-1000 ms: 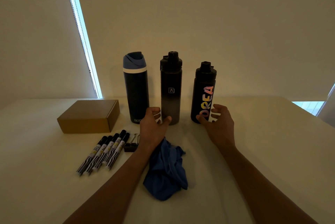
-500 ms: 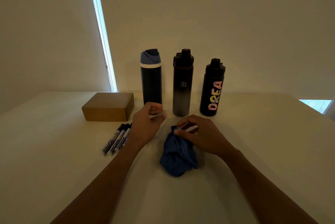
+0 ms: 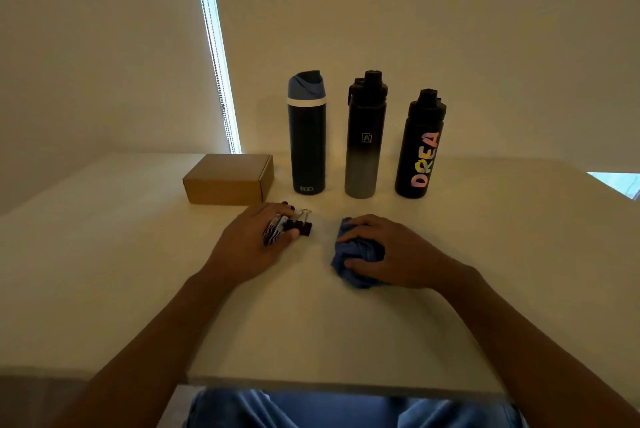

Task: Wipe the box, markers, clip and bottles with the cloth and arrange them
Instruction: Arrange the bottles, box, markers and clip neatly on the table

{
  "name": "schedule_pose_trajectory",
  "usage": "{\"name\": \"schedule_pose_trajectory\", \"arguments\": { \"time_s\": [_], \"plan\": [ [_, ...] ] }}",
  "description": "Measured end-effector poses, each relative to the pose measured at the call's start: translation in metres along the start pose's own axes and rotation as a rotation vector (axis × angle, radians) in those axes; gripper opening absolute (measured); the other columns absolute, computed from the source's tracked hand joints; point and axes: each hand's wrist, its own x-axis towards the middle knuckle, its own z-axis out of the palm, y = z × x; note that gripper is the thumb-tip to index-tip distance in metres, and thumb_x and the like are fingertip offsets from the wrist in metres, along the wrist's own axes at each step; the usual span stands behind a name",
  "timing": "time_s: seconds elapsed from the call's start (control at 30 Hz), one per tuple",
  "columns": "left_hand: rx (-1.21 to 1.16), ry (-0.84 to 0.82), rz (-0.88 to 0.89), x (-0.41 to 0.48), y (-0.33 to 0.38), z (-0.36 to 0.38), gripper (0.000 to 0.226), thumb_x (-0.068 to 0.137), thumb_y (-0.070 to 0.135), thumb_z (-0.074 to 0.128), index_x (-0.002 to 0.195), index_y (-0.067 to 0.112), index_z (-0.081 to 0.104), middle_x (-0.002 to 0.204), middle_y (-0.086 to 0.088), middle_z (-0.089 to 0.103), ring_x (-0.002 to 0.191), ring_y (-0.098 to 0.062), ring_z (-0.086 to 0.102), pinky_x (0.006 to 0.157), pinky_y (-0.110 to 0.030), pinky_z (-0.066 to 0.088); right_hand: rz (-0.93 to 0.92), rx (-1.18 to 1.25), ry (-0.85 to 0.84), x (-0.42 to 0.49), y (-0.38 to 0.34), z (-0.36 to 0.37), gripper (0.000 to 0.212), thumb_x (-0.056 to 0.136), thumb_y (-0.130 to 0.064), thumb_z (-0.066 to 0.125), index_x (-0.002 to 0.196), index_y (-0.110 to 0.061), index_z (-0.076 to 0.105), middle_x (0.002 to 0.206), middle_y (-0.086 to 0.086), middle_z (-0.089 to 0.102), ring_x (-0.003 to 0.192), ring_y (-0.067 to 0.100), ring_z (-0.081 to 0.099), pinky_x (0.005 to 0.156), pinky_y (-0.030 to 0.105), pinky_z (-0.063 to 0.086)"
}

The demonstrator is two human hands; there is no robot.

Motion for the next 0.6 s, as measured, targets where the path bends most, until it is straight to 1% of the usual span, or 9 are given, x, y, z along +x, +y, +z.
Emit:
{"name": "schedule_pose_trajectory", "arguments": {
  "time_s": [0.07,0.13,0.2,0.27,0.33,0.43,0.5,0.6],
  "plan": [
    [-0.018,0.002,0.009,-0.001,0.001,0.002,0.049,0.098,0.060,0.059,0.142,0.041,0.050,0.135,0.015,0.053,0.118,-0.007,0.051,0.099,-0.030,0.045,0.031,-0.038,0.023,-0.002,0.000,0.000,0.043,0.094,-0.052,0.061,0.135,-0.042,0.057,0.148,-0.019,0.044,0.129,0.002,0.047,0.109,0.031,0.043],
    [-0.016,-0.025,0.014,-0.002,0.003,0.005,0.053,0.099,0.059,0.058,0.146,0.037,0.049,0.141,0.010,0.054,0.125,-0.012,0.052,0.105,-0.033,0.044,0.077,-0.100,0.030,-0.004,0.000,0.004,0.043,0.099,-0.044,0.054,0.142,-0.039,0.053,0.156,-0.017,0.038,0.137,0.006,0.043,0.112,0.030,0.038],
    [0.013,-0.040,0.031,-0.003,0.006,0.007,0.054,0.099,0.060,0.055,0.147,0.036,0.049,0.144,0.008,0.054,0.128,-0.013,0.052,0.107,-0.033,0.043,0.119,-0.138,0.034,-0.008,-0.001,0.007,0.049,0.103,-0.041,0.047,0.152,-0.037,0.042,0.163,-0.017,0.027,0.143,0.008,0.036,0.114,0.028,0.032],
    [0.027,-0.023,0.041,-0.005,0.008,0.005,0.053,0.100,0.058,0.056,0.147,0.034,0.049,0.144,0.006,0.055,0.128,-0.014,0.052,0.107,-0.034,0.043,0.155,-0.133,0.041,-0.016,0.003,0.005,0.051,0.105,-0.041,0.044,0.155,-0.036,0.038,0.165,-0.017,0.023,0.143,0.009,0.035,0.116,0.030,0.032],
    [0.021,-0.006,0.016,-0.007,0.007,0.002,0.052,0.101,0.056,0.057,0.148,0.034,0.050,0.144,0.006,0.055,0.129,-0.015,0.052,0.106,-0.035,0.044,0.210,-0.123,0.066,-0.027,0.011,-0.002,0.050,0.105,-0.041,0.045,0.154,-0.036,0.040,0.164,-0.017,0.025,0.140,0.010,0.040,0.114,0.031,0.035],
    [0.019,0.000,-0.033,-0.006,0.005,-0.001,0.052,0.100,0.057,0.057,0.147,0.034,0.050,0.141,0.007,0.056,0.128,-0.014,0.052,0.104,-0.034,0.045,0.267,-0.121,0.107,-0.038,0.020,-0.013,0.048,0.102,-0.039,0.051,0.150,-0.034,0.045,0.161,-0.014,0.032,0.136,0.012,0.044,0.111,0.029,0.035],
    [0.023,0.007,-0.044,-0.004,0.001,-0.001,0.050,0.100,0.058,0.056,0.144,0.034,0.053,0.135,0.008,0.058,0.123,-0.012,0.054,0.099,-0.031,0.045,0.257,-0.149,0.117,-0.034,0.014,-0.016,0.050,0.098,-0.039,0.058,0.147,-0.033,0.049,0.159,-0.013,0.035,0.137,0.012,0.043,0.111,0.029,0.033],
    [0.000,0.037,-0.043,-0.002,-0.004,-0.006,0.038,0.102,0.056,0.053,0.135,0.037,0.058,0.125,0.014,0.061,0.112,-0.007,0.057,0.089,-0.026,0.046,0.191,-0.123,0.167,-0.016,-0.009,-0.015,0.051,0.093,-0.040,0.067,0.142,-0.036,0.053,0.155,-0.014,0.042,0.139,0.009,0.040,0.118,0.037,0.034]
  ]
}}
